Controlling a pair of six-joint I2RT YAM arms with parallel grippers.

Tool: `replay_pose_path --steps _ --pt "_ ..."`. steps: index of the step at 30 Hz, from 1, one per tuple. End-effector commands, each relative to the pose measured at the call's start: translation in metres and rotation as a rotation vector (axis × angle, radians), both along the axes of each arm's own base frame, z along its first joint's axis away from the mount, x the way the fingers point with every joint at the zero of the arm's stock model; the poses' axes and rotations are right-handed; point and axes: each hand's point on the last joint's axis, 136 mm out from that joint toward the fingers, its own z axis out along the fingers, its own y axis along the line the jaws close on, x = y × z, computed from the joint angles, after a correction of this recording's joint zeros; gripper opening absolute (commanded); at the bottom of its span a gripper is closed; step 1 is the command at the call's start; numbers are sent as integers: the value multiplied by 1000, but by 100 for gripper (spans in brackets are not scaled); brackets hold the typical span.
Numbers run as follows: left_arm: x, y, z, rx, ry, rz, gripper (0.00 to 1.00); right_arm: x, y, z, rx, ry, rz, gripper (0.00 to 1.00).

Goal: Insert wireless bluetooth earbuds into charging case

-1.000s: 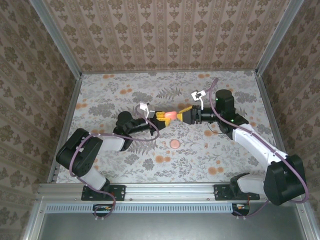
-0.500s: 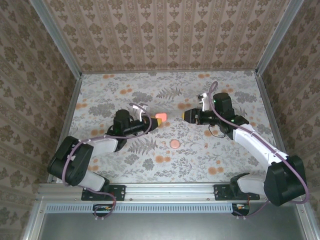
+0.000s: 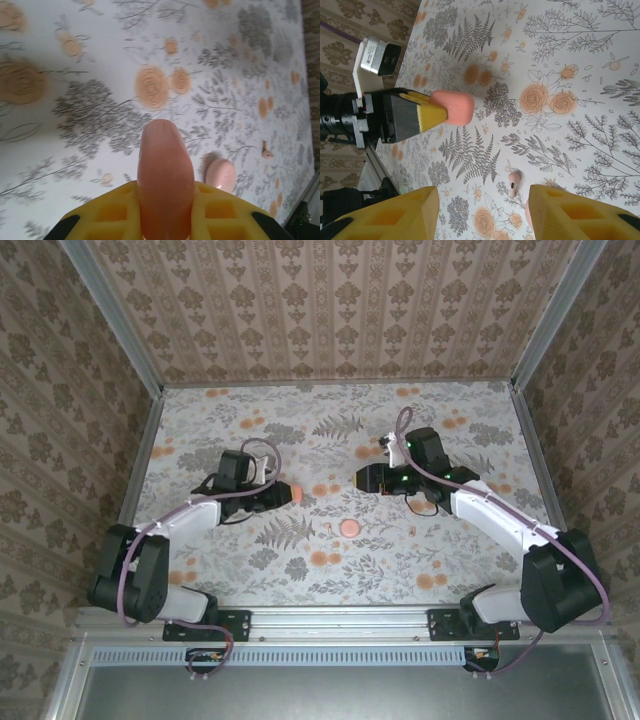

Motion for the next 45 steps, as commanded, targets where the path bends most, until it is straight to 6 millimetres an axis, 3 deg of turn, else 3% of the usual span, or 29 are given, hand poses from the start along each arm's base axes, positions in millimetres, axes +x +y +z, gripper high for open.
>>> replay_pose_path --steps 1,8,19,36,45 --pt "-15 6 -16 41 144 -44 19 6 5 7 -12 1 -14 51" --pt "-15 6 -29 39 262 -64 19 6 12 -7 -45 53 -1 51" --pt "-12 23 -45 83 328 -23 22 6 18 -8 -56 65 8 52" --pt "-15 49 -51 179 334 16 41 2 15 -6 -113 72 0 55" --pt "-14 61 -34 237 278 41 54 -11 12 -11 -270 103 39 55"
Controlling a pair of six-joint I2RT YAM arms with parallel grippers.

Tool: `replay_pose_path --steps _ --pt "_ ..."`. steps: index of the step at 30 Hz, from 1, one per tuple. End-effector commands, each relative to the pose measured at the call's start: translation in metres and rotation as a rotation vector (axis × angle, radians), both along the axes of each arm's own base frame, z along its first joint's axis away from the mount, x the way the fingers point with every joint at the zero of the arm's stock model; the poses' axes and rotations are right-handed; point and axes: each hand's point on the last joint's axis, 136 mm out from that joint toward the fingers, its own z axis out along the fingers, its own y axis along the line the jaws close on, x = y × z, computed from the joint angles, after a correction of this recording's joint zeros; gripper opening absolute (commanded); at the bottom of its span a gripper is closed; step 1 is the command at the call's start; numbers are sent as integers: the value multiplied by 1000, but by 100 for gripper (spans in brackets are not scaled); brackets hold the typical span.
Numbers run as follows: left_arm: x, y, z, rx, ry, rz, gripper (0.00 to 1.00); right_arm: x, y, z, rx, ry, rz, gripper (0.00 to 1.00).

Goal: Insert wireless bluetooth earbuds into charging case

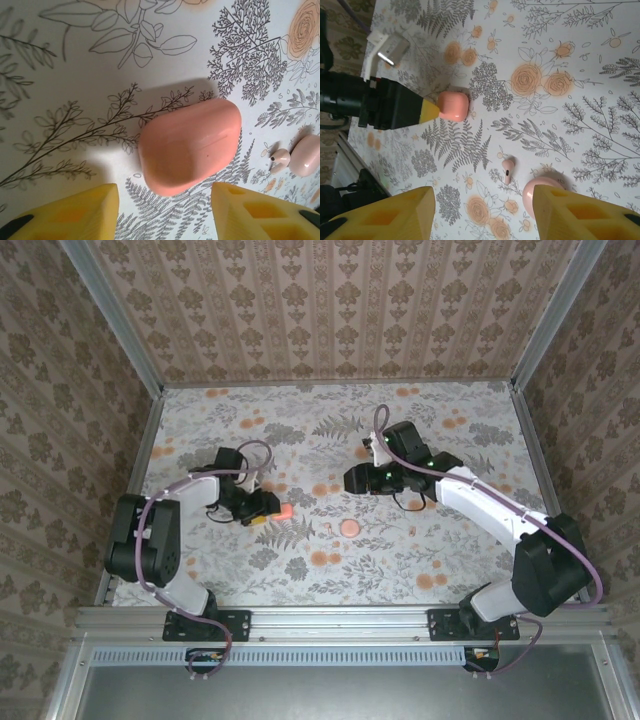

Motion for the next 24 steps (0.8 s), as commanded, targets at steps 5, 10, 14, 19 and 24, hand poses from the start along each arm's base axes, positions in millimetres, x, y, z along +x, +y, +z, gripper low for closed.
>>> replay_pose_path --steps 5,10,14,19,24 --pt "9 21 45 94 -175 44 64 -23 -21 -17 -304 82 60 56" --pt "6 37 61 162 -308 113 67 -38 -26 -30 -479 156 122 59" --pt "1 47 61 202 -354 150 68 -45 -20 -46 -547 247 109 64" --pt "-2 47 55 230 -357 130 68 -44 2 -61 -547 304 63 69" --pt "0 42 53 218 -361 116 68 -42 8 -84 -602 338 56 71"
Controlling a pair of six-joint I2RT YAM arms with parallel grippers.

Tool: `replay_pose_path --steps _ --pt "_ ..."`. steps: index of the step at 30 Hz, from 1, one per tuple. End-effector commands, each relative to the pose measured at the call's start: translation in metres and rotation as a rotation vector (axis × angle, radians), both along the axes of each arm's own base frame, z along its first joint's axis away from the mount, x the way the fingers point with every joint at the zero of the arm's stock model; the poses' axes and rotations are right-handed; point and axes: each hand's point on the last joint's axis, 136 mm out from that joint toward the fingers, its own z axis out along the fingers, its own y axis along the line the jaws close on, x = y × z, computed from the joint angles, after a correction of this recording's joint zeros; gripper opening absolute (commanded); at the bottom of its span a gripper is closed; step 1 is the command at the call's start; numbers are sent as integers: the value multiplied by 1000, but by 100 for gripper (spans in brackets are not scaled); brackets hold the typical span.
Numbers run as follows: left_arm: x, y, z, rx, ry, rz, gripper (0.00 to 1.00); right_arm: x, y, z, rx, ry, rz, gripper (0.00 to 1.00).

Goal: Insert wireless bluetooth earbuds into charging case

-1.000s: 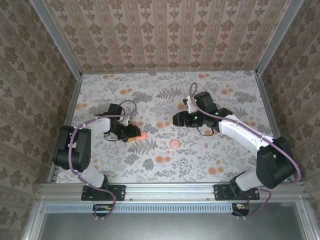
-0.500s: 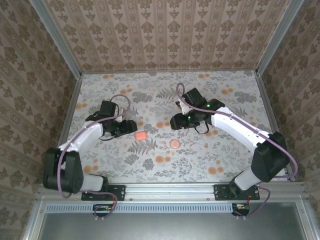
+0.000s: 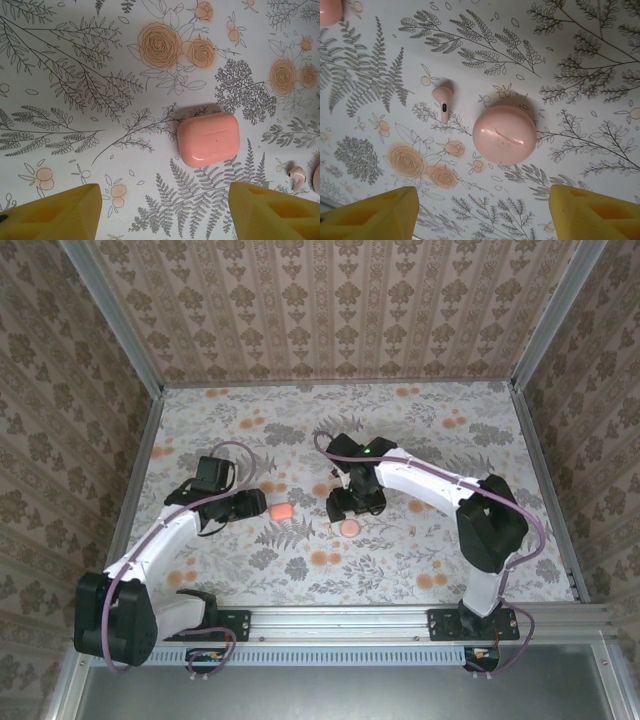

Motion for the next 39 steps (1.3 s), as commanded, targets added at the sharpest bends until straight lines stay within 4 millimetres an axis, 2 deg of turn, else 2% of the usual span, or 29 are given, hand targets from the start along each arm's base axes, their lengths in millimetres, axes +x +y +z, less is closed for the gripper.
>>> replay_pose_path --steps 1,6,18,23,27,34,39 --pt "2 0 -2 11 -8 3 68 -1 -6 -13 -83 30 -42 71" --pt "3 0 -2 20 -10 -7 68 -3 -9 -33 -134 70 -50 72" --pt "2 -2 -7 18 5 -21 68 -5 -5 -60 -149 124 -58 72" --pt "2 -2 -7 18 6 -25 68 -6 -8 -69 -175 136 -54 69" --pt "2 -3 -7 15 7 -28 68 -6 -7 -77 -176 141 -56 62" --pt "2 -5 -7 3 1 -35 68 -6 -11 -75 -161 100 -64 50" --pt "5 -19 3 -43 -64 -85 67 -1 -12 -52 -82 -15 -101 46"
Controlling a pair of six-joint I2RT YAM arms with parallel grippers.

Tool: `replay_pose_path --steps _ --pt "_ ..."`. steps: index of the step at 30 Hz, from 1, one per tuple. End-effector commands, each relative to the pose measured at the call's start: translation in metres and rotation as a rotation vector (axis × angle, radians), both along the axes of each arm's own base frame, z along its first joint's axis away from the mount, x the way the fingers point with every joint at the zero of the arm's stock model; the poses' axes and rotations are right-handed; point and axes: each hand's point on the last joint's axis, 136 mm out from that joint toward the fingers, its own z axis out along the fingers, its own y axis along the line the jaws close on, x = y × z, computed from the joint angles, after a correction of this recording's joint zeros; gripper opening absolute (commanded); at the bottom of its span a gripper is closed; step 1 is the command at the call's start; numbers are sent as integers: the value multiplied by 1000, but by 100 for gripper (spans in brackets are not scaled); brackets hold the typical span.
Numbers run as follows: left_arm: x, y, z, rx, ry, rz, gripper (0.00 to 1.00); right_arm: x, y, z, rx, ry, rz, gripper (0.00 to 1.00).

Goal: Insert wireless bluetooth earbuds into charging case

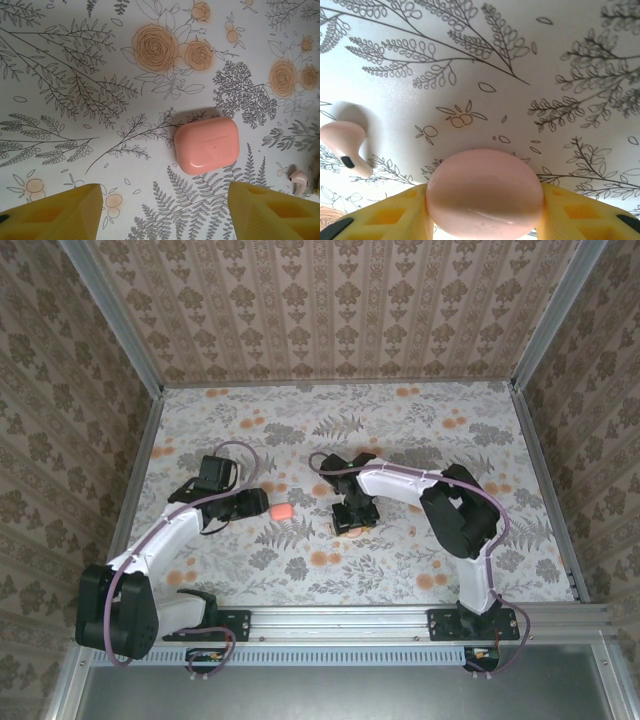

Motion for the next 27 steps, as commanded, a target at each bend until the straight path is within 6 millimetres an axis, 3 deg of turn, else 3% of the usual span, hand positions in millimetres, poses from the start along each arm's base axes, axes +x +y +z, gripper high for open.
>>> replay_pose_path --steps 1,7,10,17,23,27 --pt "1 -18 12 -43 -85 -94 67 8 2 24 69 -122 -34 45" --pt "-8 -72 45 -93 -407 -374 67 18 19 73 323 -330 -58 45" --pt "-15 -89 64 -133 -601 -450 67 23 32 103 483 -438 -57 45" --pt "-42 -112 94 -147 -931 -650 66 29 53 157 742 -592 -52 44" --pt "-56 -120 103 -163 -1023 -722 66 24 71 191 1011 -661 -64 44" --pt "-60 -124 107 -171 -1063 -753 65 20 78 205 1092 -679 -48 45"
